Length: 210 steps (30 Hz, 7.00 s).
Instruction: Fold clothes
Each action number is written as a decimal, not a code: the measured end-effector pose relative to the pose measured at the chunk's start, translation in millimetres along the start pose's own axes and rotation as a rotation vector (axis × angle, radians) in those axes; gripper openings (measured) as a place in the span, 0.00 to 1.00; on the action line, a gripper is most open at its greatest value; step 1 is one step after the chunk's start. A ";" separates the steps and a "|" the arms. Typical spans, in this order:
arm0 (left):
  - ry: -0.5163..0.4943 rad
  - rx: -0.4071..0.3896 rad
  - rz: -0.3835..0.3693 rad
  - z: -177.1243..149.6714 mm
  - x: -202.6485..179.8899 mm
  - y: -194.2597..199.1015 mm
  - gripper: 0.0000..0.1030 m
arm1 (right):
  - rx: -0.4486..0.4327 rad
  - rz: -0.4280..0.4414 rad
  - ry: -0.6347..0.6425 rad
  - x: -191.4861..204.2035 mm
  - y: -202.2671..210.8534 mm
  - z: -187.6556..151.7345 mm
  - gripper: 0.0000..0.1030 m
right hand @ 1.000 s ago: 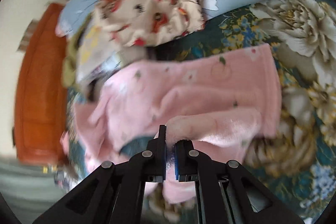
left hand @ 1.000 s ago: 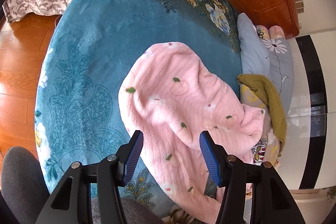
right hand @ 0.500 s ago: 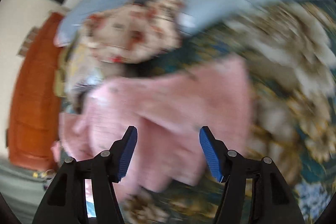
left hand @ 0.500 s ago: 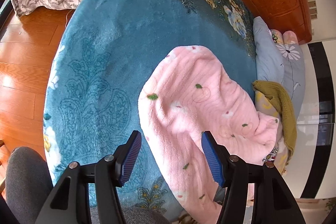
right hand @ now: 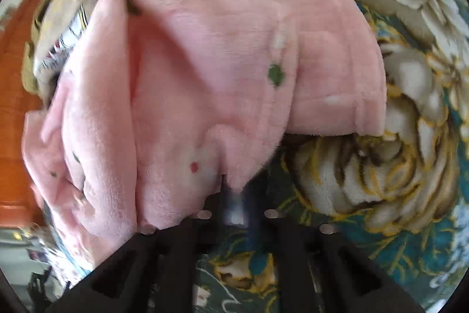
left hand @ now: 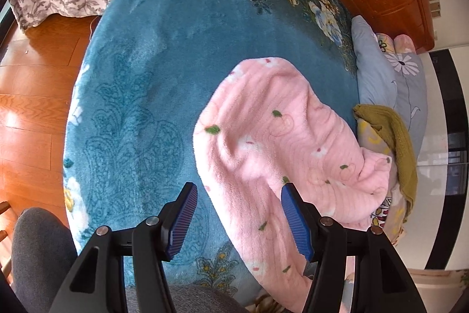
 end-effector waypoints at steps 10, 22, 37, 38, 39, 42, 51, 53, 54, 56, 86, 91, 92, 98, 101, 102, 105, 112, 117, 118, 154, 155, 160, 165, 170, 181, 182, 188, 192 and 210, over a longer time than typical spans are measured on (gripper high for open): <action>-0.030 -0.035 0.042 35.6 -1.7 -1.6 0.62 | -0.299 -0.069 -0.001 -81.3 177.8 44.3 0.06; -0.080 0.058 0.093 59.3 -23.3 -72.6 0.62 | -0.268 -0.367 -0.444 -246.8 203.8 29.3 0.06; -0.164 0.083 0.096 57.5 -51.5 -122.2 0.08 | -0.263 -0.463 -0.536 -273.6 215.2 15.0 0.06; -0.177 0.061 0.096 60.0 -55.6 -116.0 0.06 | -0.265 -0.461 -0.535 -272.2 214.6 16.1 0.06; -0.188 0.033 0.088 64.5 -60.8 -106.0 0.06 | -0.267 -0.457 -0.531 -270.3 214.6 16.3 0.06; -0.235 -0.042 0.085 76.0 -69.1 -77.4 0.05 | -0.280 -0.441 -0.518 -264.4 216.3 16.3 0.06; -0.401 -0.144 0.241 101.8 -46.7 -27.1 0.05 | -0.277 -0.386 -0.371 -248.2 218.4 -20.1 0.06; -0.307 -0.079 0.293 104.5 -13.2 -45.4 0.05 | -0.178 -0.405 -0.400 -266.6 192.1 -46.3 0.06; -0.258 -0.062 0.301 105.8 -1.5 -50.2 0.05 | -0.139 -0.417 -0.422 -275.7 180.7 -58.5 0.06; -0.203 -0.061 0.305 108.3 7.9 -51.0 0.05 | -0.084 -0.429 -0.465 -291.4 163.4 -77.8 0.06; -0.420 0.029 0.045 -21.5 -133.4 -12.3 0.63 | -0.121 0.081 -0.306 -118.4 66.6 101.1 0.52; -0.444 0.034 0.072 -26.8 -138.3 -13.7 0.63 | -0.114 0.026 -0.309 -98.1 52.1 107.6 0.06; -0.436 0.035 0.073 -25.6 -138.8 -14.8 0.63 | -0.151 0.014 -0.310 -106.1 66.1 108.6 0.07; -0.417 0.015 0.092 -8.2 -132.6 -16.4 0.63 | -0.375 -0.061 -0.319 -153.6 151.0 114.9 0.06; -0.398 0.012 0.102 -0.3 -126.3 -19.6 0.63 | -0.486 -0.099 -0.323 -177.3 194.1 117.8 0.06; -0.390 0.015 0.105 1.4 -124.7 -21.8 0.63 | -0.517 -0.117 -0.326 -186.2 206.6 118.9 0.06; -0.376 0.025 0.115 5.3 -120.8 -28.2 0.63 | -0.422 -0.152 -0.424 -234.6 193.5 118.9 0.06; -0.335 0.016 0.123 21.2 -103.4 -25.2 0.63 | -0.343 -0.147 -0.524 -263.4 162.6 97.4 0.07; -0.249 -0.009 0.150 45.7 -65.9 -20.0 0.63 | -0.370 -0.127 -0.478 -268.8 180.3 95.0 0.28; -0.237 -0.011 0.160 49.2 -57.6 -20.3 0.63 | -0.383 -0.128 -0.472 -271.2 186.9 94.8 0.42; -0.085 0.060 0.086 73.5 9.4 -40.2 0.04 | -0.197 0.157 -0.803 -277.0 170.7 -73.2 0.06; -0.075 0.051 0.062 74.7 4.3 -33.3 0.04 | -0.199 0.160 -0.802 -275.0 176.4 -69.2 0.06; -0.099 0.043 0.008 74.1 -15.6 0.6 0.04 | -0.210 0.175 -0.801 -264.9 204.6 -49.2 0.05; -0.066 0.099 -0.060 99.7 -71.4 -9.5 0.04 | -0.222 0.192 -0.798 -253.8 232.1 -27.3 0.05; -0.145 0.122 -0.023 111.5 -158.0 -44.7 0.04 | -0.199 0.229 -0.731 -221.1 229.0 50.9 0.05; -0.279 0.132 -0.030 110.2 -267.2 -99.9 0.04 | -0.184 0.174 -0.803 -223.2 193.4 148.4 0.05; -0.284 0.134 -0.036 110.1 -272.4 -105.0 0.05 | -0.192 0.175 -0.815 -226.2 191.1 151.2 0.05; -0.348 0.145 -0.014 100.9 -287.7 -129.0 0.06 | -0.205 0.181 -0.824 -231.2 170.0 155.2 0.07; -0.302 0.163 -0.068 96.8 -286.6 -138.3 0.11 | -0.223 0.170 -0.804 -230.1 164.8 155.8 0.09; -0.213 0.109 0.068 88.3 -148.6 -123.4 0.63 | -0.268 0.119 -0.669 -251.4 179.7 64.1 0.50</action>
Point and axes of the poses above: each gripper's, at about its wrist camera, not at the fingertips, and y roughly against the way its jaws point, x to its left, z to its top, the point moved 3 cm from there along -y, roughly the way its jaws point, and after that the axes turned 3 degrees about -y, right-handed, at the moved point
